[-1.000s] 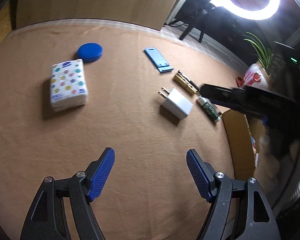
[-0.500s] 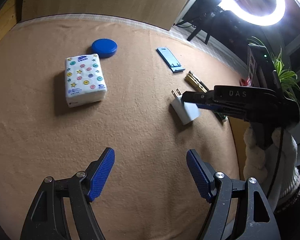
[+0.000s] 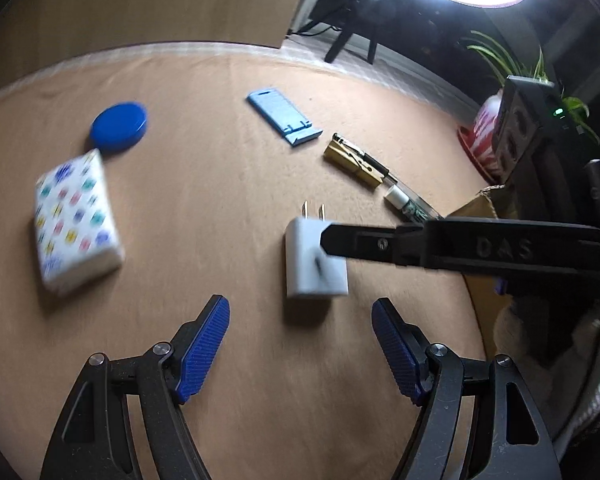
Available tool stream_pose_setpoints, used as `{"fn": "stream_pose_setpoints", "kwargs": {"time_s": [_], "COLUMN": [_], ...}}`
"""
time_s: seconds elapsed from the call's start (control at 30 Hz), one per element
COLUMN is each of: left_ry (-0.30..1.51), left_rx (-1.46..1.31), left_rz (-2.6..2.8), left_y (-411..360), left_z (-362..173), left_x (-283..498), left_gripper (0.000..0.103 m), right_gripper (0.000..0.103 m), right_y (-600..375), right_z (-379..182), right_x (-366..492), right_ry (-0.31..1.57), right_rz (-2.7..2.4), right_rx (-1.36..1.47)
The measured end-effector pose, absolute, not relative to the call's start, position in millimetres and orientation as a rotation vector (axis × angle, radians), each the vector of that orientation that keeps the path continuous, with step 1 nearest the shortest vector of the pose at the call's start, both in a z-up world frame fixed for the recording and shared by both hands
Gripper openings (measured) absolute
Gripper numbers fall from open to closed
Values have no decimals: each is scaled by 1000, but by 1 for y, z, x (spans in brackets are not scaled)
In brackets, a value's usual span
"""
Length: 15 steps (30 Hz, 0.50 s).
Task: Organize objects
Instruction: 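Move the right tool to the white charger plug and grasp it, then carry the charger with the right tool over the box and open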
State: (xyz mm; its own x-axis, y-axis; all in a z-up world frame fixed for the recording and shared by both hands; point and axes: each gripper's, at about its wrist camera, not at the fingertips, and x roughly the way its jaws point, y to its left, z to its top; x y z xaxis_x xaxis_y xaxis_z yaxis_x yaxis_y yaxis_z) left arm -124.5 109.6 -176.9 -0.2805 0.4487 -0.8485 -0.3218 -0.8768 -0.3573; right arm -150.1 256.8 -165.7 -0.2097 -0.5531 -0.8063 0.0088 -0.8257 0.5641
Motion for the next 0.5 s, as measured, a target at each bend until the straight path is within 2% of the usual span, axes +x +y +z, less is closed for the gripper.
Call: {"fn": "stream_pose_setpoints", "kwargs": {"time_s": [0.17,0.33,0.5], "left_ry": [-141,-162,-173], "left_rx": [-1524,-1523,-1529], "left_rz": [2142,2124,2122], "left_y": [121,123,125], "left_z": [-186,-191,-190], "left_x": [-139,-143,-141], "left_gripper": [64,47,45], "right_gripper": [26,26,26], "right_y": [250,244,249], "right_z": [-168,-170,-167], "right_x": [-153,-153,-147], "right_ry": [-599,-561,-572], "right_rz": [-2076,-2067,-2062], "right_rx": [1709,1711,1704]}}
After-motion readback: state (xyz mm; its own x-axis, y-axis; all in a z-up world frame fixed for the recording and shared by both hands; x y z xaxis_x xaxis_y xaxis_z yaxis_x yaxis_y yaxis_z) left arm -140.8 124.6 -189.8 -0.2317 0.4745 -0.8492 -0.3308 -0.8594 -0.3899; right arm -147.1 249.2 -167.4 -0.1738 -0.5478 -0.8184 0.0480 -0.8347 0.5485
